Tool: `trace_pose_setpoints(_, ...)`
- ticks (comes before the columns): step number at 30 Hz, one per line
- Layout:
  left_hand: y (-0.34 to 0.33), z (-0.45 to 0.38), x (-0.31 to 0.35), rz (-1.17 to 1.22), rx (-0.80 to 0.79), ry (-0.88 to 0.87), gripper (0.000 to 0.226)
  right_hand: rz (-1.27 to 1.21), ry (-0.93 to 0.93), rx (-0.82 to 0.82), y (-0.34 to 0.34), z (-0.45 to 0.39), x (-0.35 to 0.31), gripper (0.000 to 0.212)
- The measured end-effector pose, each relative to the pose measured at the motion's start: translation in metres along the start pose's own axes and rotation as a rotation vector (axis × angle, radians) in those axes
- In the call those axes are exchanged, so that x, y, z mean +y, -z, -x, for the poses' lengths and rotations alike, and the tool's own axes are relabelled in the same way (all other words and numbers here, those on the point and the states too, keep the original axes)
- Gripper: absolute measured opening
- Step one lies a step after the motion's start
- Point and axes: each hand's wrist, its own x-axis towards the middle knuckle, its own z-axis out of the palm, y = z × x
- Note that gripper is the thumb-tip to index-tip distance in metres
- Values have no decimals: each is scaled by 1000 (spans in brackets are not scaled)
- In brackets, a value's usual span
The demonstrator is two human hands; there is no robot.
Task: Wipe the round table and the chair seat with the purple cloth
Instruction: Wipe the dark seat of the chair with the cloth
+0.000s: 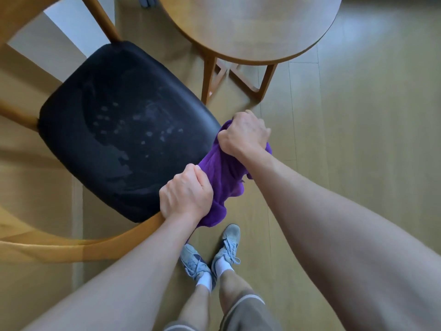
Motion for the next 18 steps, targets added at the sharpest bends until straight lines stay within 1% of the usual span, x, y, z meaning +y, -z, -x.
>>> trace_pose_setpoints(3,-1,-1,0,16,6,-10,37,44,149,37,-1,-2,5,17)
trace_pose_setpoints(6,-1,-1,-1,14,13,-10,36,-14,331,87,-5,-1,22,17)
trace_pose_setpoints(7,-1,-1,0,16,13,-14,35,-54,360,110,-7,2,27,16)
trace_pose_setpoints(8,-1,0,0,21,15,-18,35,-112,345,145,-10,6,29,15)
trace_pose_setpoints(9,0,0,0,27,16,-22,36,-185,284,187,-15,12,29,14)
trace_pose_setpoints(10,0,0,0,32,14,-24,39,-272,183,223,-21,18,26,18)
trace_pose_setpoints(12,1,0,0,35,7,-21,43,-464,-59,264,-32,31,17,40)
trace_pose_setpoints(14,2,1,1,36,6,-22,45,-573,-215,256,-37,37,12,57)
trace_pose_setpoints(16,2,0,2,31,1,-24,45,-504,-229,225,-37,35,13,57)
trace_pose_setpoints(18,1,-1,2,20,0,-21,43,-331,-146,204,-31,28,15,46)
